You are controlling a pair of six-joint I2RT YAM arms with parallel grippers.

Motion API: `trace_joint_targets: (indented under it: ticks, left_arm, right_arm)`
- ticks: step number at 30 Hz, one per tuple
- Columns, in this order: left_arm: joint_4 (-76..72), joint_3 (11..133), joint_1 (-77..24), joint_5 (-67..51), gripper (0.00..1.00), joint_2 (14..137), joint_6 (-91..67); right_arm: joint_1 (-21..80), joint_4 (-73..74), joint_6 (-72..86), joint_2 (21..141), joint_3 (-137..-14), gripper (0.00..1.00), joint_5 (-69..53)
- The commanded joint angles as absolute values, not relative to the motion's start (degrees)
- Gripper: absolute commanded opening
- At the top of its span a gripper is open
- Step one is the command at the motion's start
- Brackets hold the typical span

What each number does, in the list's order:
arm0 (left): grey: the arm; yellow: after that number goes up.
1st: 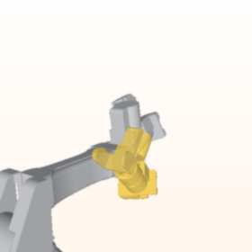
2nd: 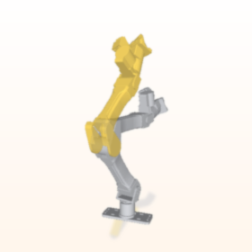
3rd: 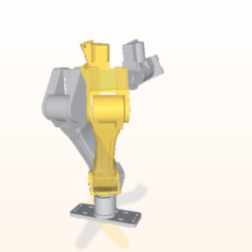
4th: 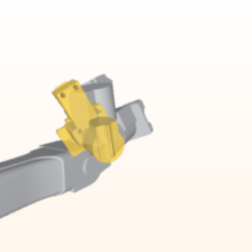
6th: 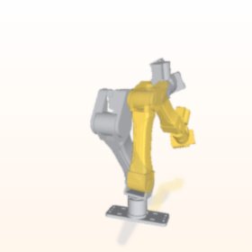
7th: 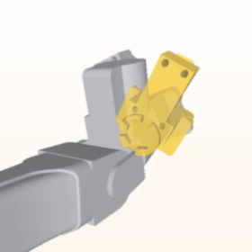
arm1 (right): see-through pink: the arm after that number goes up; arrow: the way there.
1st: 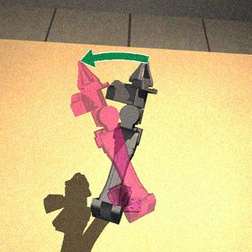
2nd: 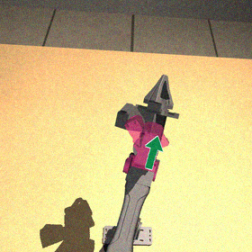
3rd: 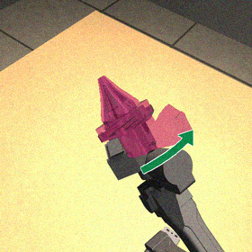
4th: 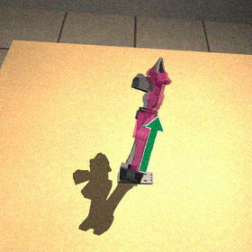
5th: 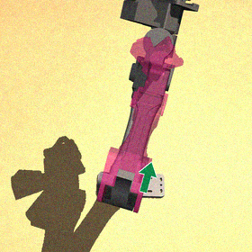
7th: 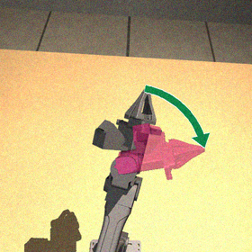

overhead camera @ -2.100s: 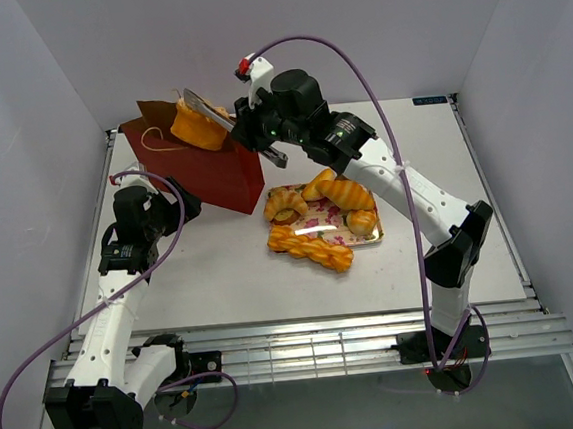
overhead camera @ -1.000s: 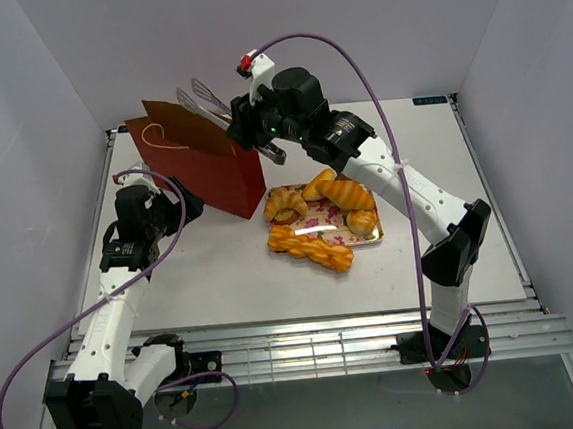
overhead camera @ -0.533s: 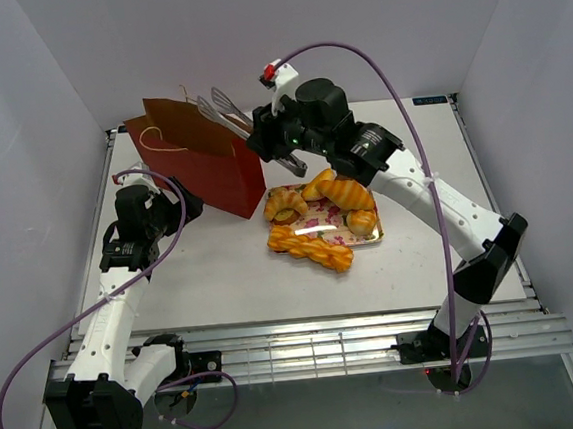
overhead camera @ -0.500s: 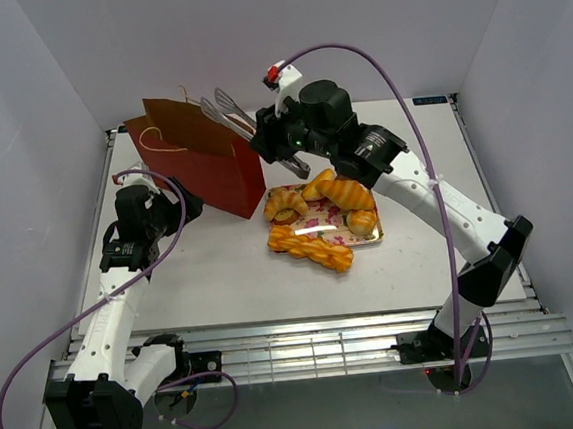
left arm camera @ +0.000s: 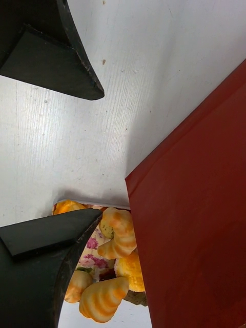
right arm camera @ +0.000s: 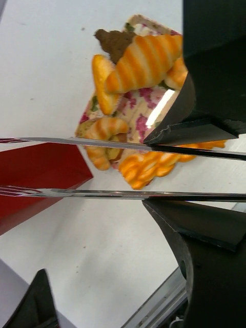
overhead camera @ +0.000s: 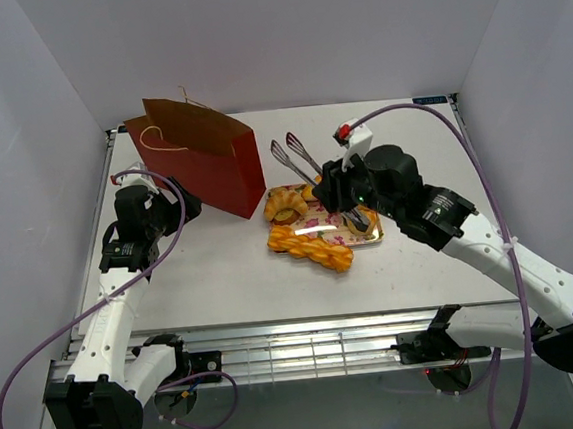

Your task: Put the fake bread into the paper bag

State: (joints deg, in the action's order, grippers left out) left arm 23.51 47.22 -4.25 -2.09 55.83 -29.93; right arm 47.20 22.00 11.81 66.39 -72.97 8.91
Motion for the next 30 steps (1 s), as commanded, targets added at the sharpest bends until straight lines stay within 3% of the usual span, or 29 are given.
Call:
trace_joint_targets:
  ticks: [1, 14, 24, 30]
  left_arm:
    - [23.11, 47.81, -4.48, -2.37, 0.97, 54.23, -29.27]
    - [23.12, 47.64, -4.48, -2.29, 0.98, 54.4, -29.36]
    - [23.11, 47.64, -4.48, -3.07, 0.98, 54.84, -29.62]
    - [23.03, 47.64, -4.48, -3.78, 0.98, 54.93, -29.71]
  right_arm:
    - [46.93, 18.98, 15.11, 60.75, -66.81, 0.49, 11.25]
    - [47.02, 17.06, 22.5, 52.47, -44.22, 0.48, 11.25]
    - [47.02, 11.96, 22.24, 58.18, -40.95, 0.49, 11.25]
    - [47.02, 10.37, 21.27, 62.75, -42.01, 0.59, 11.87]
